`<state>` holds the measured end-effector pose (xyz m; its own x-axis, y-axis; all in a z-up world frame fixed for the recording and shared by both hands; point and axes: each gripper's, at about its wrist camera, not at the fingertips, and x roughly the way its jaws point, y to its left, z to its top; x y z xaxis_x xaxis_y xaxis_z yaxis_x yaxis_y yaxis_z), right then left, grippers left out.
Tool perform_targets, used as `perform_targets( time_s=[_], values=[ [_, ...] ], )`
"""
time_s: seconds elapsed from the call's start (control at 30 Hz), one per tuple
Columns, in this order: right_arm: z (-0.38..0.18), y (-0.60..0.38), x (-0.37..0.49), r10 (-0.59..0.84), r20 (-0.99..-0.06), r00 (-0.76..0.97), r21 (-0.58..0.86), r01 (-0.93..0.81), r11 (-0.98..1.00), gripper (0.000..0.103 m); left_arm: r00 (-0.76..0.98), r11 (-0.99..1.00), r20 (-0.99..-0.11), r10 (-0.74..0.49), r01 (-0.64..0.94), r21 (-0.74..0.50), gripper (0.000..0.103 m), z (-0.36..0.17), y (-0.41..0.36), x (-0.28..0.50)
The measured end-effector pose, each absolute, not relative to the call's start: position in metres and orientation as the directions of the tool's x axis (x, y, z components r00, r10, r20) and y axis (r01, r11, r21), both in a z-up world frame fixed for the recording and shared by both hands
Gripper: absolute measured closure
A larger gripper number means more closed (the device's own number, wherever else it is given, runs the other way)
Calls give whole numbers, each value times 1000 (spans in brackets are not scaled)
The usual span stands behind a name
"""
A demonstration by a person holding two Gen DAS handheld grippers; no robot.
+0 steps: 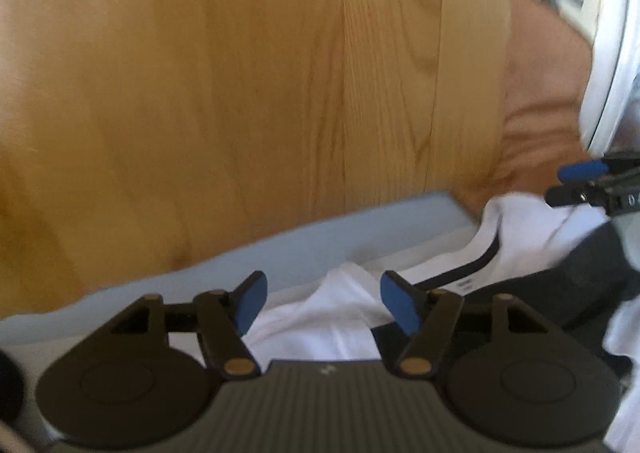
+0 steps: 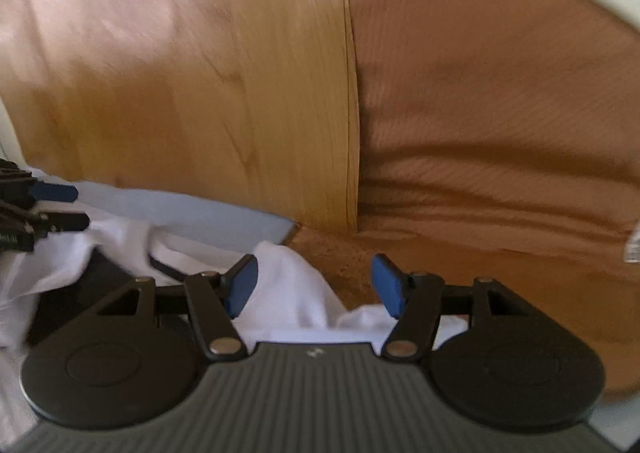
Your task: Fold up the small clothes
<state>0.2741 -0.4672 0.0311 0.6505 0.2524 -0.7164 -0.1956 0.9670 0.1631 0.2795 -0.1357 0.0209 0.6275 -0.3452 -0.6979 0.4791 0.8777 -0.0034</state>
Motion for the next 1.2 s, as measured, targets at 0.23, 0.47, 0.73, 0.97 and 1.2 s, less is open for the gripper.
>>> perform_targets(
  time_s=[0.23,0.47,0.73,0.97,1.2],
  values=[
    [11,-457,280,354,-732,582,256,-247,935,95,577,863,-749,-327,505,11,98,-9,-154,288],
    [79,-463,210,366,-611,702,250,-268,931,95,710,856,-570,-414,516,21,98,51,-128,213],
    [130,-470,62,400,-489,775,246,-317,916,95,747,804,-406,-526,592,48,98,78,-83,53],
    [100,-457,-53,388,-496,777,246,-303,921,95,699,766,-425,-575,642,20,98,35,-61,-57],
    [57,-448,-99,306,-535,788,260,-191,947,93,645,764,-513,-566,644,-34,93,-14,-45,-103]
  ],
)
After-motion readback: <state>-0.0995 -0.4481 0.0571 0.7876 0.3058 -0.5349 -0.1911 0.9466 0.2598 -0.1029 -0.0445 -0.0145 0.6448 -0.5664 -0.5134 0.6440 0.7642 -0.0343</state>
